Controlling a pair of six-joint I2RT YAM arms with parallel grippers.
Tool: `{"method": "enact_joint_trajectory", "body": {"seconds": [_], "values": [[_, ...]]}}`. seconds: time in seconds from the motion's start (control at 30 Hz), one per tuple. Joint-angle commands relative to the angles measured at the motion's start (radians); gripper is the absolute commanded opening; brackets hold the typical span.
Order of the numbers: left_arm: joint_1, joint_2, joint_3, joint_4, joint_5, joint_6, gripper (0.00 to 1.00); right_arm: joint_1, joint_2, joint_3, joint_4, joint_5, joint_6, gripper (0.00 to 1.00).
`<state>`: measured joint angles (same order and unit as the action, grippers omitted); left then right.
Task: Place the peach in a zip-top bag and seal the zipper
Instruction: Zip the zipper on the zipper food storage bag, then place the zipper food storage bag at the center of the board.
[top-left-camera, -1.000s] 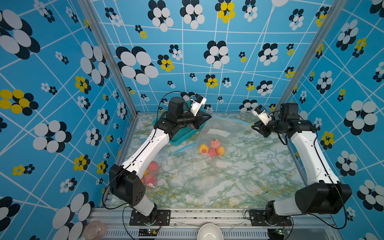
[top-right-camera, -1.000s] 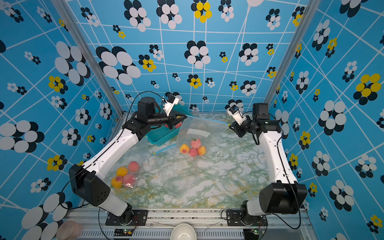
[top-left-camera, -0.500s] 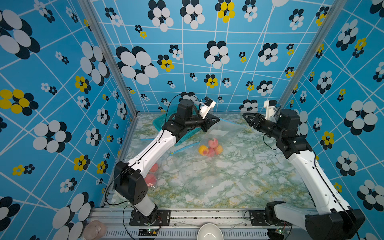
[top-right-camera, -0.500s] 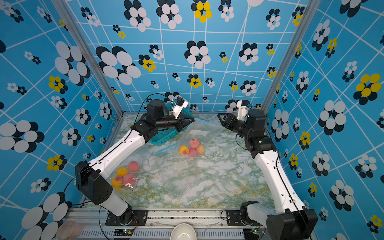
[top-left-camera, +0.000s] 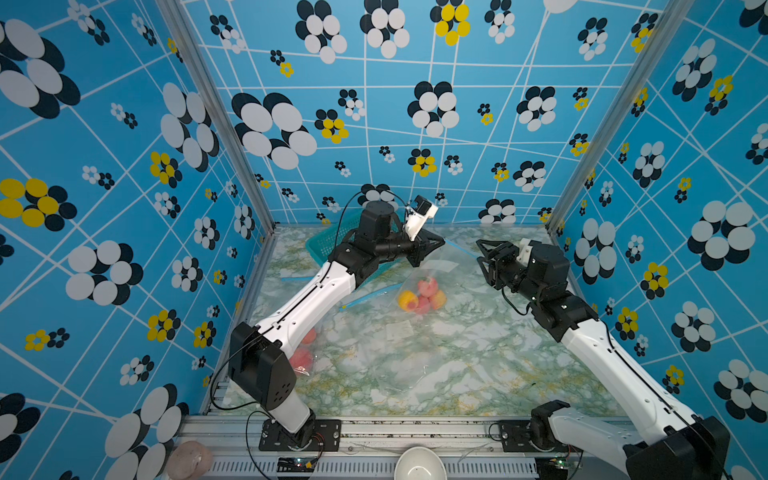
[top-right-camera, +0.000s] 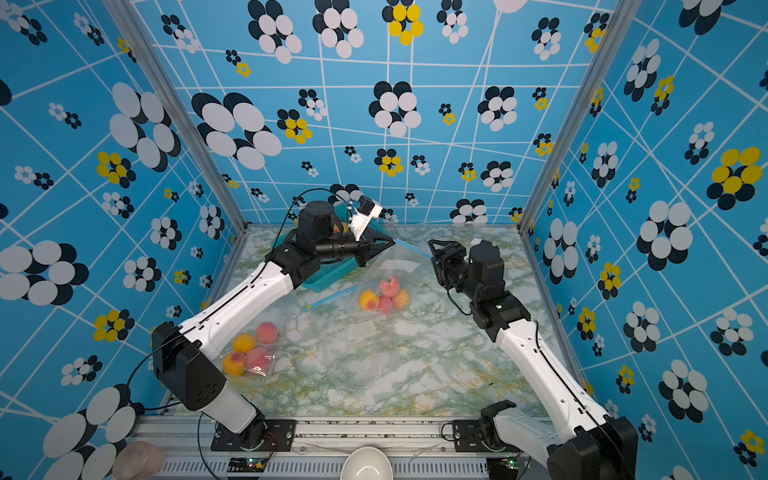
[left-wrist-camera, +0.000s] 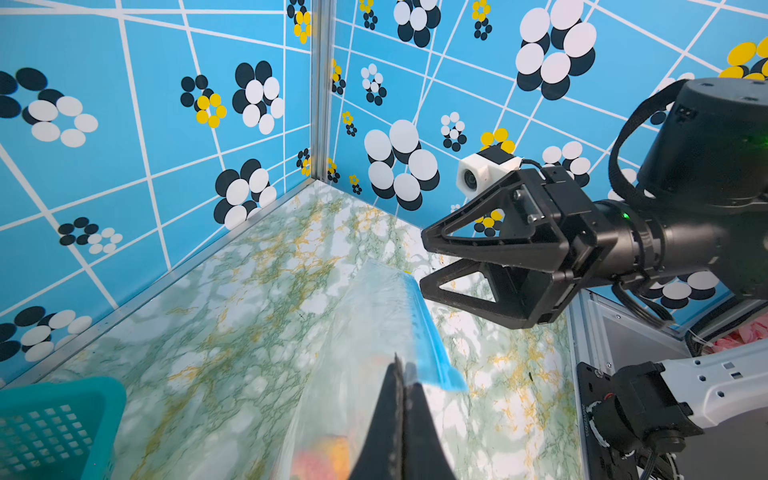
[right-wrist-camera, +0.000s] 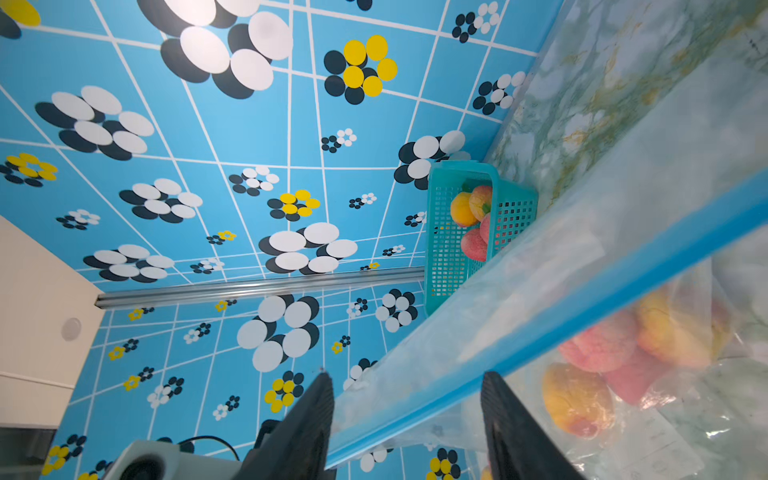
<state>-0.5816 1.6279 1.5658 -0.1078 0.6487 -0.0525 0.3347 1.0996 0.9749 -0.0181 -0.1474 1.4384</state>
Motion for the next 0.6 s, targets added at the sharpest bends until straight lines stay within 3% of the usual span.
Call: {"method": "enact_joint_trajectory", "body": {"seconds": [0.0,0.23,0.57], "values": [[-0.013,0.003,0.042,-0.005,-0.011,0.023,0.00,0.019,-0.031,-0.003,-0.013,0.071,0.072,0.60],[-0.020,0.013,0.059,-0.009,-0.012,0.024,0.00,0.026,-0.054,0.009,-0.070,0.107,0.068,0.63],[-0.034,0.009,0.074,-0.031,0.000,0.037,0.00,0.026,0.070,-0.027,0.102,0.109,0.094,0.60]]}}
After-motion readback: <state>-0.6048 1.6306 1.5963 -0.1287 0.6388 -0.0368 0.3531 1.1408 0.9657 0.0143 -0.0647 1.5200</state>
